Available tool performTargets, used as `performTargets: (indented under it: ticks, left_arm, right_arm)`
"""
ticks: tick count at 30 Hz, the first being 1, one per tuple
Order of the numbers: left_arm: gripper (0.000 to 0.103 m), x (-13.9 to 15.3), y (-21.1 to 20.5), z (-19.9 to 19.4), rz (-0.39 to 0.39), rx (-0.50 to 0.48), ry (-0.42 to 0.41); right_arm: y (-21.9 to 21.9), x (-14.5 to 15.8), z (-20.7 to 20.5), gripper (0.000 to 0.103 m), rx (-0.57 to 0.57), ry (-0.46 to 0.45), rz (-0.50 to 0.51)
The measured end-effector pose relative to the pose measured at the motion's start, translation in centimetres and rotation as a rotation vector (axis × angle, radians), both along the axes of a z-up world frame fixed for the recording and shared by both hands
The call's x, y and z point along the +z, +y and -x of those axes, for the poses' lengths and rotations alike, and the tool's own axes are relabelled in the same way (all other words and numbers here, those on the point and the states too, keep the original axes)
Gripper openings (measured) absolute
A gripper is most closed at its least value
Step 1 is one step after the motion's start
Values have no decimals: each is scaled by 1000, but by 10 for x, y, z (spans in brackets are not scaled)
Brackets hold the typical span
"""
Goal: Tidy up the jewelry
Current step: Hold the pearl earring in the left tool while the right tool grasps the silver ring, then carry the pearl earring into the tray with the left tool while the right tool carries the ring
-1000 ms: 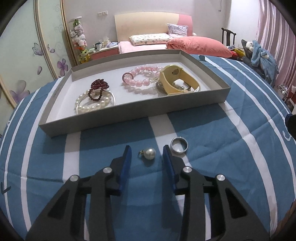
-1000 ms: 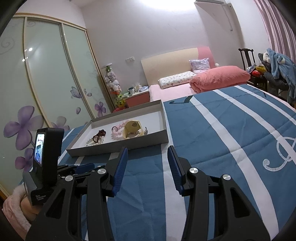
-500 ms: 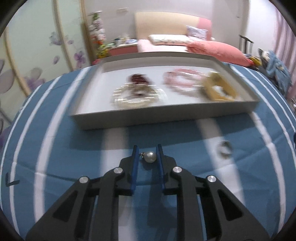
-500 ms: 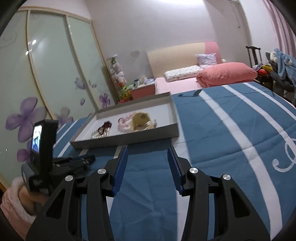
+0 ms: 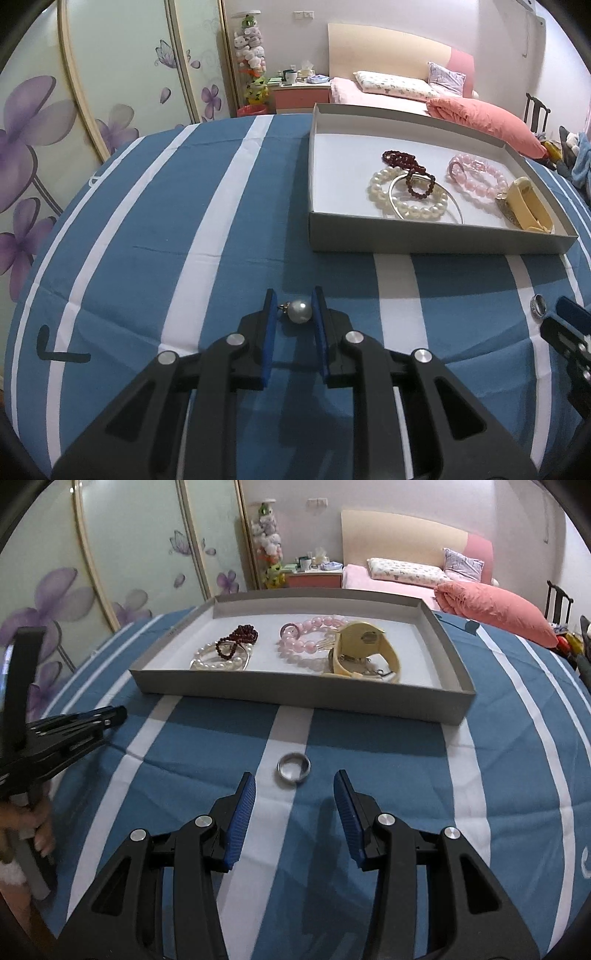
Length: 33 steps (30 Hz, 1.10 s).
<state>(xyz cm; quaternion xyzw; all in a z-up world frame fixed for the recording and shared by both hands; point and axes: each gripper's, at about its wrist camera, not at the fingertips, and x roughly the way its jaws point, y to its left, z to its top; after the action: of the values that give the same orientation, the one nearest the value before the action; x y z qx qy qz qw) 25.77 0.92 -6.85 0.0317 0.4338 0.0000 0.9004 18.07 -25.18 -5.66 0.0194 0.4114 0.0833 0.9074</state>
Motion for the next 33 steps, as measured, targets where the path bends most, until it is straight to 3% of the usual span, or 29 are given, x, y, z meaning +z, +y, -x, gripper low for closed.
performTargets:
  ticks: [4,8,16,20,23,29,33]
  left_arm:
    - [20,-1,-1,-2,7,0,0]
    - [20,-1,-2,-3,10,1,1]
    - [20,1,-1,-3,27,4,-1]
    - [19,4,2,1,66,17,-11]
    - [19,17,3,8,75,25,-70]
    - [19,69,-9,41,26,31,-333]
    - [19,91,-26,58,-25,29,-464]
  right_arm:
    - [5,-2,-10,40,0,21,31]
    - [6,-2,-12,23,-7,22,52]
    - [-8,0,8,23,-40,10,29]
    - [-21,19,21,23,-67,-81,-9]
    - [-23,40,28,23,-85,-186,-19]
    - [-19,75,42,23,-99,-411,-28]
    - [-16,87,44,23,-105,-499,-20]
